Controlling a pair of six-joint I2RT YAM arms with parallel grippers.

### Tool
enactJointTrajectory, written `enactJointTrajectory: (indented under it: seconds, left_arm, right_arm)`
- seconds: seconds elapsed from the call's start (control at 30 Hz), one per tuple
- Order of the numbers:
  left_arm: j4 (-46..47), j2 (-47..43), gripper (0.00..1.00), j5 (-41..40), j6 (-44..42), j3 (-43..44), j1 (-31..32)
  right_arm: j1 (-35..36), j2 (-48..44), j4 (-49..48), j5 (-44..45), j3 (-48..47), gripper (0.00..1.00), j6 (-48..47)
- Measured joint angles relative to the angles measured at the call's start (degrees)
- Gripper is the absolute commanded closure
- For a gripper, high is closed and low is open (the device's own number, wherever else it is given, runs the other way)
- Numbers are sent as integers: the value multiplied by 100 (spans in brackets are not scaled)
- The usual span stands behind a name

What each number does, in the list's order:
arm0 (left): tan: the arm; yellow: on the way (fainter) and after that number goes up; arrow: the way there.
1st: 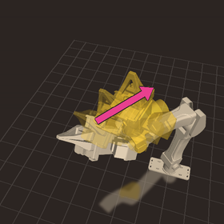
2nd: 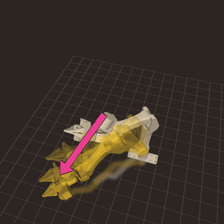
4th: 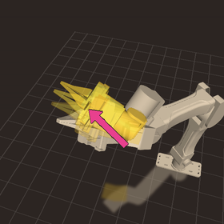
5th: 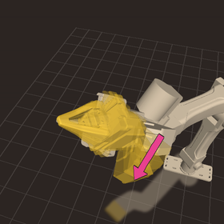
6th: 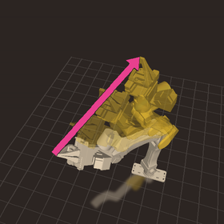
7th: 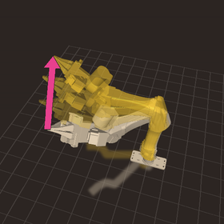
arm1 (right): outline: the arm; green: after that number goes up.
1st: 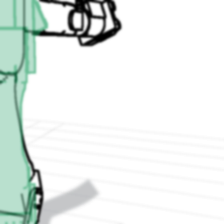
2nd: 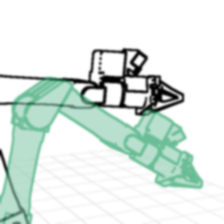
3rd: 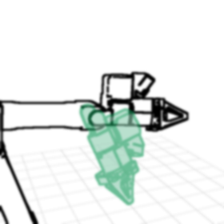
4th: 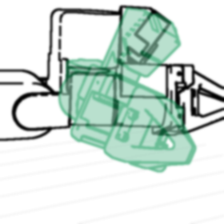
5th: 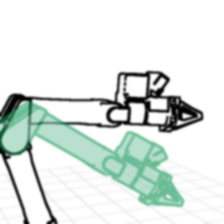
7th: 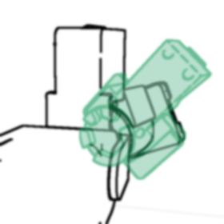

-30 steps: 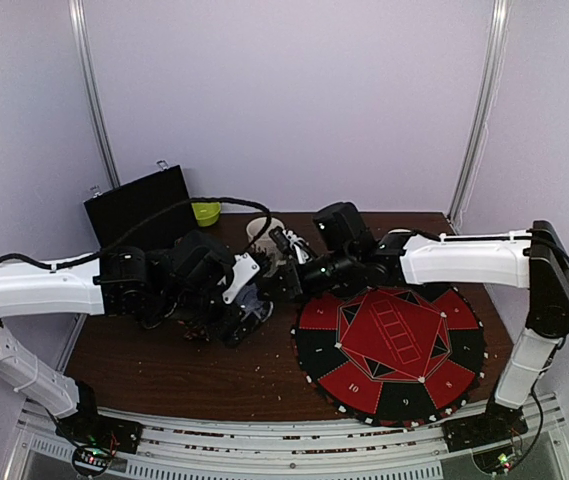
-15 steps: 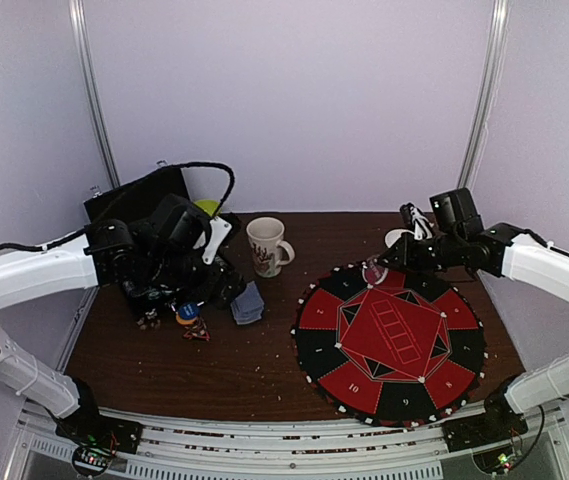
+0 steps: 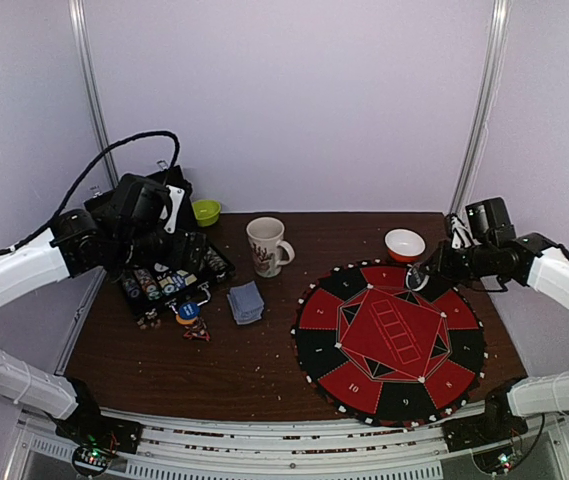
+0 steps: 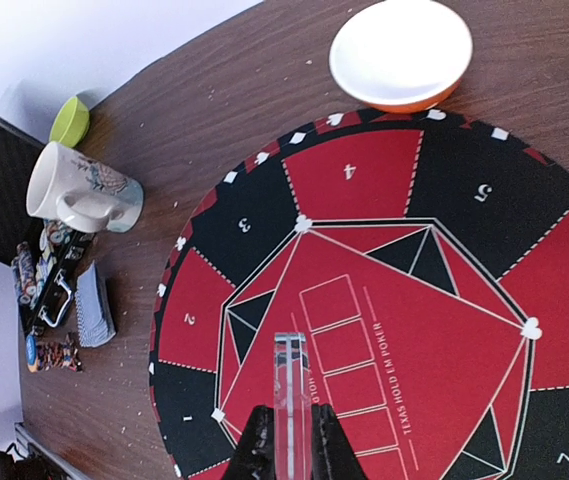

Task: Distribute texas hold em gaming equipment
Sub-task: Place the dealer button at position 5.

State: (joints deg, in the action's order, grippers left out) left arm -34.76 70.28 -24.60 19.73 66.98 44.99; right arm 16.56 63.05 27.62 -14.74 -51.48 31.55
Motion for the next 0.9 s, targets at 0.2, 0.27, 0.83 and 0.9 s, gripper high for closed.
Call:
enactJointTrajectory:
  seconds: [0.2, 0.27, 0.83, 0.9]
  left_arm:
    - [103, -11, 2, -13, 2, -2, -629]
    - [262, -11, 2, -59, -22, -35, -813]
    - [1823, 177, 2, -380, -813, -212, -1080]
    - [1926, 142, 2, -433, -852, -212, -1097]
  right_arm:
    - [-796, -98, 107, 33, 76, 100, -179]
    - [-1167, -57, 68, 13, 138, 100, -192]
    - [-3174, 938, -1510, -984, 1517, 100, 210]
    - [-3322, 1025, -1718, -1051, 1558, 100, 232]
